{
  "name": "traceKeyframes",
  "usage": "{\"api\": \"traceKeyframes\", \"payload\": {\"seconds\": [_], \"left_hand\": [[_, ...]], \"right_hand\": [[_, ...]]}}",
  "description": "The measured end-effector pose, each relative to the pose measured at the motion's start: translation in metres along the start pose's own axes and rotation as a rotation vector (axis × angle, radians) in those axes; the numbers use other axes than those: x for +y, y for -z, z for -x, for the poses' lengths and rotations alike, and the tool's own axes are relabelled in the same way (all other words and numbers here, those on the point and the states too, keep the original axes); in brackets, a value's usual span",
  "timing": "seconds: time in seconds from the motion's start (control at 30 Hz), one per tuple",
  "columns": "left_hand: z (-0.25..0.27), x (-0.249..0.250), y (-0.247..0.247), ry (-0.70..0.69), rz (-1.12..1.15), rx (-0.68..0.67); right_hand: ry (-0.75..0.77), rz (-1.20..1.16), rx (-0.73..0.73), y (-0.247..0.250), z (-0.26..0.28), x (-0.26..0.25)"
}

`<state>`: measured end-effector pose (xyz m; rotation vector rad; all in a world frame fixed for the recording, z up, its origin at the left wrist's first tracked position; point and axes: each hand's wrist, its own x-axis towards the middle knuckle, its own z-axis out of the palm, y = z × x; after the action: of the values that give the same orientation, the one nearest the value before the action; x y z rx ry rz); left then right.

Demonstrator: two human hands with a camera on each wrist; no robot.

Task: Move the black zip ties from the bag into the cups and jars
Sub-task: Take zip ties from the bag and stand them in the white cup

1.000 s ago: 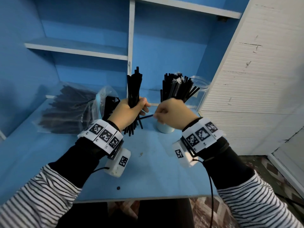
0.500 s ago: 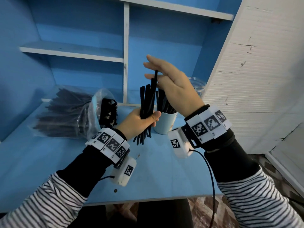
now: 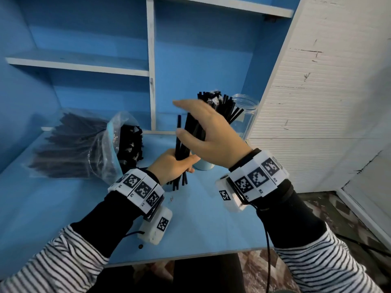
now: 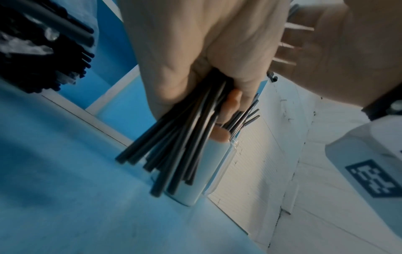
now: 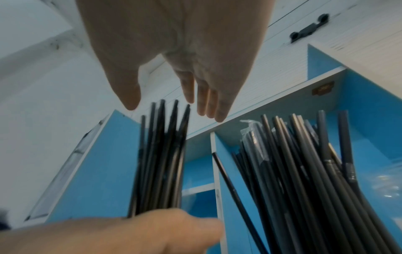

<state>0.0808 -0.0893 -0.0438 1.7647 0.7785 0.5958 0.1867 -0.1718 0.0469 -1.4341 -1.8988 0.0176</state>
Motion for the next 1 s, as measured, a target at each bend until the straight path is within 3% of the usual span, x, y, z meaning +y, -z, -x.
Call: {"api": "traceKeyframes", "payload": {"seconds": [0.07,0.17,0.27,0.37,0.47,0.53,0.63,0.73,0.8,0.93,1.0], "left_hand": [[0.001,0.006,0.0,-0.033,0.055,0.034],[0.003,0.018,0.002,-0.092,-0.011,-0.049],[0.009,0.034,0.001,-0.114,-0.052,-0.244],[0.013,0.043,-0.002,-0.061,-0.199,-0.484],[0.013,0.046,-0.005,-0.042,-0.269,-0.562],[0.011,0.048,-0.006,-0.08,-0.253,-0.507],[0.004,0.051,-0.007,-0.194,-0.146,-0.314],[-0.006,0.048,0.0,-0.189,-0.018,-0.073],[-0.013,0.044,0.009,-0.141,-0.072,0.025],[-0.027,0.038,0.021,0.07,-0.324,-0.015],[-0.043,0.031,0.02,0.026,-0.345,-0.042]], "right_hand": [[-0.033,-0.011,0.112,0.009,0.001,0.0],[-0.155,-0.06,0.2,0.022,0.001,0.005],[-0.215,-0.073,0.012,0.029,0.002,0.007],[-0.116,-0.125,-0.145,0.023,0.006,0.005],[-0.183,-0.193,-0.208,0.019,0.004,0.008],[-0.171,-0.157,-0.201,0.023,0.002,0.01],[-0.154,-0.176,-0.108,0.038,-0.004,0.01],[-0.149,-0.172,0.046,0.061,-0.016,0.016],[-0.148,-0.14,0.121,0.079,-0.022,0.023],[-0.184,-0.089,0.172,0.101,-0.03,0.035],[-0.204,-0.077,0.175,0.105,-0.034,0.041]]}}
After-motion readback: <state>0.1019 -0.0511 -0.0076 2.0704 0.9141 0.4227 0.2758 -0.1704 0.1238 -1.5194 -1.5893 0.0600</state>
